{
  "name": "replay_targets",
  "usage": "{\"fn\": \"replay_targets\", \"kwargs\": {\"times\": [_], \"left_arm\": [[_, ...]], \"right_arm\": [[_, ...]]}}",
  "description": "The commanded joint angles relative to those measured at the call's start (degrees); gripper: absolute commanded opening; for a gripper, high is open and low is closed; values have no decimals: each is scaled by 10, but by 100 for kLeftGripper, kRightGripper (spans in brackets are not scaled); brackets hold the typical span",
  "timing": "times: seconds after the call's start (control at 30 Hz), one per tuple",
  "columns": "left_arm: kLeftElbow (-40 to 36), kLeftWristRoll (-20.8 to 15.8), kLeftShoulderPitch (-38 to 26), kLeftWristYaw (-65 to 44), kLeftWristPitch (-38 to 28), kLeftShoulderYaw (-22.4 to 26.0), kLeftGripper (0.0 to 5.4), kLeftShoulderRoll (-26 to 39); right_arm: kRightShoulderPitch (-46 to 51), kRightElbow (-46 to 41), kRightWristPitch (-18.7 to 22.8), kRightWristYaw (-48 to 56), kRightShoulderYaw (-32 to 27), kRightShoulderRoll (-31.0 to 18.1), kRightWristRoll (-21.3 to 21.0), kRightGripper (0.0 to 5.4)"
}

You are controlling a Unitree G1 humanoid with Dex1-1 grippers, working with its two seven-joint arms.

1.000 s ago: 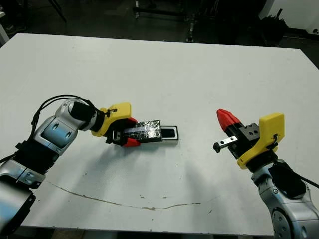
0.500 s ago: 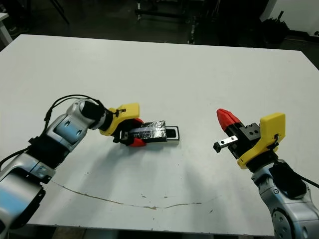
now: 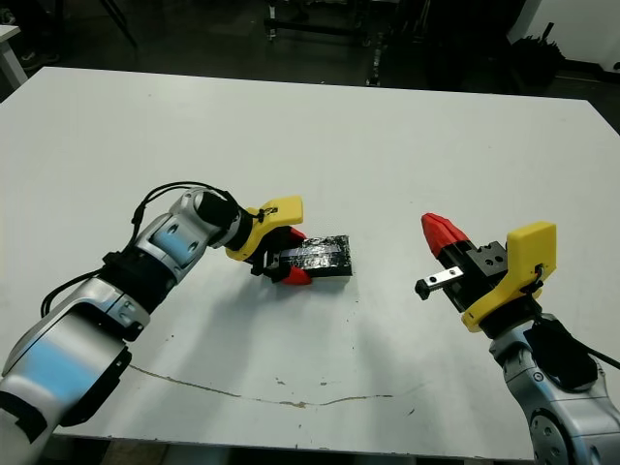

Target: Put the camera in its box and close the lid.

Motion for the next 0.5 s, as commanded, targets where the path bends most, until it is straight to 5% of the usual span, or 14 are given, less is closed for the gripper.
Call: {"fn": "replay_targets", "kwargs": {"times": [0.03,0.33,0.5], "left_arm": [[18,7,20,-21,-1,-43,315,-76],[14,34,14,-9,13,-78,315,-117],[-33,53,35,31,94,-97,325,-128]], "right_arm": [[7,-2,-6,-6,-4,-3,-8,0],[6,1,-8,-4,-7,1,-6,0],[6,1,-8,-2,-8,2,-2,0]]}}
